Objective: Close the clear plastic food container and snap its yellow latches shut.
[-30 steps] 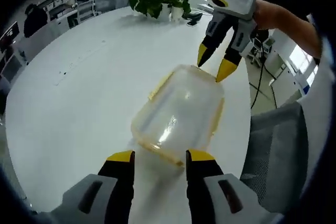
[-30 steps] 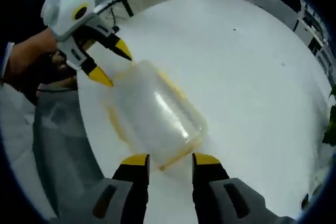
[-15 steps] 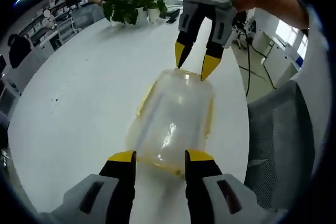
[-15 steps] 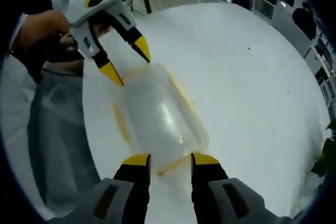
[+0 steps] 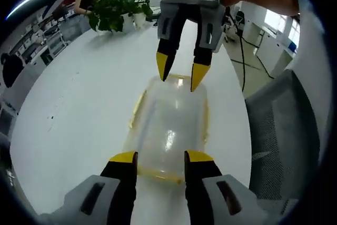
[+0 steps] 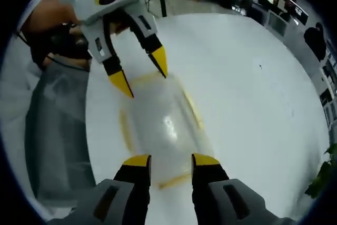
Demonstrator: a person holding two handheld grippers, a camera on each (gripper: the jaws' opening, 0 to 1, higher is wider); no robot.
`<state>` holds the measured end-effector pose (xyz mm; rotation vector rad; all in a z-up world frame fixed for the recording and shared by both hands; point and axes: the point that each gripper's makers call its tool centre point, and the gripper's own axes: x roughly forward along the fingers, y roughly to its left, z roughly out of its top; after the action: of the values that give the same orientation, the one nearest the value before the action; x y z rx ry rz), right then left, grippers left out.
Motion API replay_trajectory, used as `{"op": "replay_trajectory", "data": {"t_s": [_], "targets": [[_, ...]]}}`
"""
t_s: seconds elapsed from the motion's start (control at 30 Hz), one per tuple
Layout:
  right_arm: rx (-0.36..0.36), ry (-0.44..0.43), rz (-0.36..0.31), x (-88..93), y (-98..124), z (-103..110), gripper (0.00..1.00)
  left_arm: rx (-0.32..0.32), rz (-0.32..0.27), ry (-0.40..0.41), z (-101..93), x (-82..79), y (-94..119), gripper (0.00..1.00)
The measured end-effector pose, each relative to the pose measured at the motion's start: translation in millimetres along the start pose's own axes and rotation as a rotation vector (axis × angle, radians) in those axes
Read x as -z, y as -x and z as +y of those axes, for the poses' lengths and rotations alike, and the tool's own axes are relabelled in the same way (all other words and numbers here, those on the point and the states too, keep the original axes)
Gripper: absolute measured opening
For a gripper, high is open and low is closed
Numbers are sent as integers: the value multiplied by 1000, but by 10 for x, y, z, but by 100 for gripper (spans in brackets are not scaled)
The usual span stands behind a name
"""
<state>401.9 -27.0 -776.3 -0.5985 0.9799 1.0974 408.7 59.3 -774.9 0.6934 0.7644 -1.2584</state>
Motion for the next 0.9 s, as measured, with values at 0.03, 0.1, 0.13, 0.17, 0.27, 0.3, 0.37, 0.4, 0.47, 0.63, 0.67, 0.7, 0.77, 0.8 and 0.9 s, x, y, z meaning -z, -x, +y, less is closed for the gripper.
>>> {"op": "replay_trajectory", "data": {"t_s": [0.03, 0.1, 0.13, 0.17, 0.27, 0.3, 0.37, 0.4, 0.47, 0.63, 0.67, 0.7, 0.77, 0.8, 0.9], "targets": [[2, 6, -4, -11, -3, -3, 28, 0, 0, -3, -1, -1, -3, 34], [4, 11, -10, -24, -10, -8, 28, 0, -1, -8, -2, -5, -7, 34], [5, 15, -16, -35, -15, -7, 28, 0, -2, -9, -3, -11, -10, 34], [5, 16, -20, -41, -22, -8, 28, 1, -2, -9, -5, -13, -12, 33], [5, 19, -31, -47, -46, 3, 28, 2, -7, -9, -4, -29, -18, 33], [4, 22, -36, -49, -51, 6, 28, 2, -7, -10, -2, -32, -19, 33], [5, 27, -43, -50, -60, 3, 28, 3, -8, -11, 2, -36, -20, 33], [8, 28, -41, -45, -65, -5, 28, 4, -8, -11, 3, -36, -21, 33], [12, 31, -44, -47, -64, -14, 28, -1, -10, -10, 16, -36, -26, 33], [16, 43, -55, -58, -76, -25, 28, -5, -19, 1, 20, -44, -32, 33], [15, 45, -57, -60, -76, -22, 28, -2, -22, 4, 14, -47, -38, 33], [13, 44, -61, -65, -77, -16, 28, 0, -21, 2, 7, -44, -45, 33], [9, 49, -61, -61, -85, -3, 28, 1, -16, -3, -3, -33, -60, 33], [9, 51, -58, -56, -89, 0, 28, 1, -18, -5, -7, -37, -61, 32], [10, 56, -56, -51, -91, 1, 28, 4, -29, 2, -15, -55, -64, 32]]}}
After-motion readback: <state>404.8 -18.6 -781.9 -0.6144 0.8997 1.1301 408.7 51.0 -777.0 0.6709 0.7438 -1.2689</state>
